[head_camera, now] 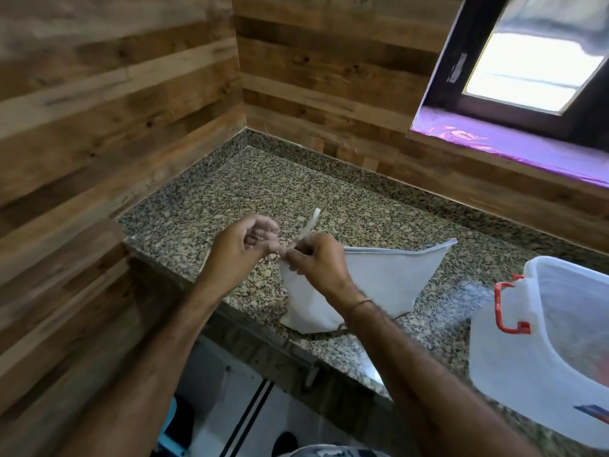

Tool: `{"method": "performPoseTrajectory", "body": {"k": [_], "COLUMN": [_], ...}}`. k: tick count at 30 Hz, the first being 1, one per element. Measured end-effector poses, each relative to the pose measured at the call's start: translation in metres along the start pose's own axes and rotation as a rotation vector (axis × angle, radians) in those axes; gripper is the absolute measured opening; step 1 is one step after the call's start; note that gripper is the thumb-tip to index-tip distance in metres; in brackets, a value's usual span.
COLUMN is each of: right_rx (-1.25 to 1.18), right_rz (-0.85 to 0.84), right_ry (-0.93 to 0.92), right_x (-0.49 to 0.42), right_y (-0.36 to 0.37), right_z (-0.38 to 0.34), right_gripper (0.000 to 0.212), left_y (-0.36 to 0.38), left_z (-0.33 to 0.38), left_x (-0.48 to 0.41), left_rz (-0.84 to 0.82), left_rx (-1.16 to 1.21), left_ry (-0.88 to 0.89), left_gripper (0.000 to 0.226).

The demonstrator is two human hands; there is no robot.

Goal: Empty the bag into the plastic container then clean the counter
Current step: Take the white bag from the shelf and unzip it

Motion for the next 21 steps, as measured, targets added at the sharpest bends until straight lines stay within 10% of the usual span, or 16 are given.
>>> {"method": "performPoseTrajectory", "body": {"k": [21], "right_rx": [-0.106], "right_rz": [0.412], "right_ry": [0.243], "right_x": [0.013], "right_y": [-0.132], "right_z": [0.065], "right_gripper": [0.023], "left_y": [0.064], "left_z": [0.015], "left_x": [-0.022], "left_rz": [-0.188], "left_rx": [-0.459], "left_ry": [0.123], "left_gripper": [0.023]}}
Point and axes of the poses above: each hand's wrist, its own x-axis away from the middle knuckle, its own y-axis out of the palm, z = x × y, the point moved 2 cm from there along -x, towards the middle knuckle, and after that the axes turned 3 degrees about y, right-handed, at the moved point
